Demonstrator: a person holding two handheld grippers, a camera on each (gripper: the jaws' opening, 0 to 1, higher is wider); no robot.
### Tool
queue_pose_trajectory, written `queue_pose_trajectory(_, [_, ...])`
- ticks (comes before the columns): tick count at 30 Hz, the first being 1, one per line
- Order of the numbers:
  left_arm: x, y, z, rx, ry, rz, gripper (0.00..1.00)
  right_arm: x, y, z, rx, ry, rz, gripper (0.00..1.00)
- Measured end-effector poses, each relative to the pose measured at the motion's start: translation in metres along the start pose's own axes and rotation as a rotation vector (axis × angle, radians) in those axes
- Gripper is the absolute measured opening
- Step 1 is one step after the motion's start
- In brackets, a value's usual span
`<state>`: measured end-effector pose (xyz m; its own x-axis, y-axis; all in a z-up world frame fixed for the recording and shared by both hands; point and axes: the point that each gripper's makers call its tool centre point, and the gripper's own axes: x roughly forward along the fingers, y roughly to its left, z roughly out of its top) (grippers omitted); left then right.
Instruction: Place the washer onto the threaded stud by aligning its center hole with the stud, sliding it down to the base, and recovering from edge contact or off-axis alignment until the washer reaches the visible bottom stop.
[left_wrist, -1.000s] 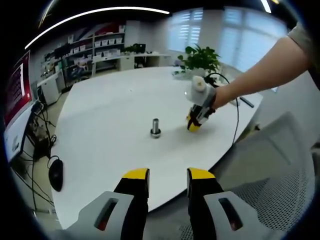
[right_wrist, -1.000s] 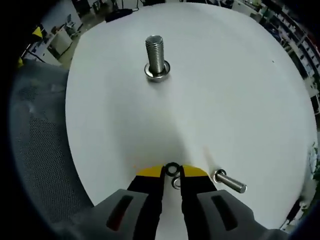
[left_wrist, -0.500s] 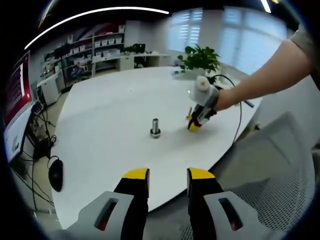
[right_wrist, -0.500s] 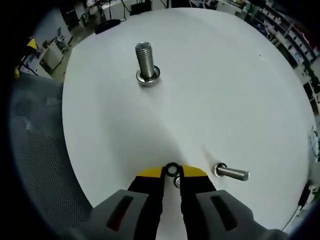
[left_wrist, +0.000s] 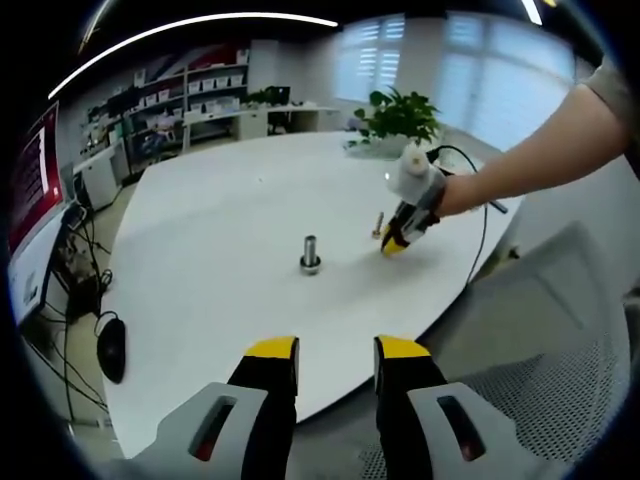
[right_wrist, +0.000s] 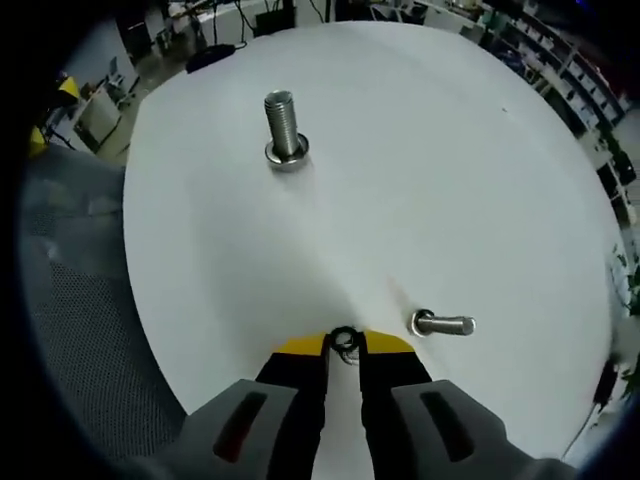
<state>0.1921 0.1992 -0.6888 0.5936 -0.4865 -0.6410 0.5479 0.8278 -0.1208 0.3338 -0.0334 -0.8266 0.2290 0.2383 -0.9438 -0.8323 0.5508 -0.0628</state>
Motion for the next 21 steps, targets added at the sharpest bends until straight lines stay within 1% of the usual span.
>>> queue_pose_trajectory(3, [0.0, 0.0, -0.001, -0.002, 0.003, 0.001, 0.28, -0.006, -0.004, -0.005, 0.01, -0.003, -0.008, 0.13])
queue_pose_trajectory(9, [0.0, 0.001, 0.0, -0.002, 0.001, 0.004, 0.28, -0.021, -0.021, -0.01, 0.048, -0.033, -0.043, 0.13])
queue_pose_trajectory(15, [0.0, 0.001, 0.0, -0.002, 0.003, 0.006, 0.28, -0.037, -0.034, -0.004, 0.094, -0.072, -0.066, 0.13])
queue_pose_trajectory(21, [0.0, 0.003, -0.001, -0.007, 0.001, 0.011, 0.28, -0.045, -0.044, 0.004, 0.093, -0.099, -0.086, 0.13])
